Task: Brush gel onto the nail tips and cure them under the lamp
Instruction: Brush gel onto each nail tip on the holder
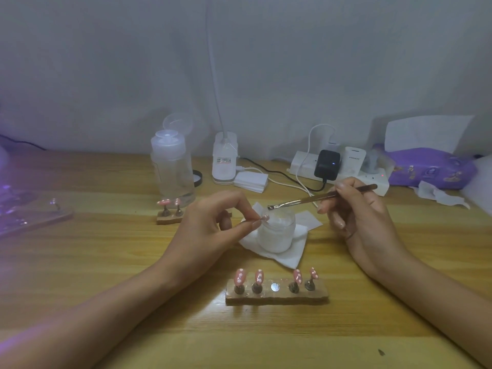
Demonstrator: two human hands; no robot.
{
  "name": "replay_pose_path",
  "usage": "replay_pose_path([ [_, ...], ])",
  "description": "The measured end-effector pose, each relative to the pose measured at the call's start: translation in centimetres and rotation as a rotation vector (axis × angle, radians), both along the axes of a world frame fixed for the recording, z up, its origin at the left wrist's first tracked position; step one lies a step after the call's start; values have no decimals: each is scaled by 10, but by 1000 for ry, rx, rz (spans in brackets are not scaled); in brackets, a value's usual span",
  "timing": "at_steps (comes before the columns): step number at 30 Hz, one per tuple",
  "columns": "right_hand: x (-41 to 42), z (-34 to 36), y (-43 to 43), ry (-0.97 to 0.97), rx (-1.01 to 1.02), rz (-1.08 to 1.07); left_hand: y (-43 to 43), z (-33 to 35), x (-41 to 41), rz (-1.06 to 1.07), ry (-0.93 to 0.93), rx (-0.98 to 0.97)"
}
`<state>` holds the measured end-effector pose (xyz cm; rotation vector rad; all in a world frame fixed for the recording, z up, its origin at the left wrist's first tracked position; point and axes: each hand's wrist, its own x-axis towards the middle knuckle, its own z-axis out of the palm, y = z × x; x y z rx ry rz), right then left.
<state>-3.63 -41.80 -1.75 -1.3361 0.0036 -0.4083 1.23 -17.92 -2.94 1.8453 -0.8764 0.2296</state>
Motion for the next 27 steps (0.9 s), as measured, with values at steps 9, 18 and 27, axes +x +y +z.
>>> replay_pose_path([
  [9,0,0,1,-22,14,35,0,0,0,3,11,1],
  [18,0,1,2,-31,-18,48,0,1,-2,10,20,9],
  [27,-1,1,3,-19,-42,44,-2,5,-6,12,29,11],
])
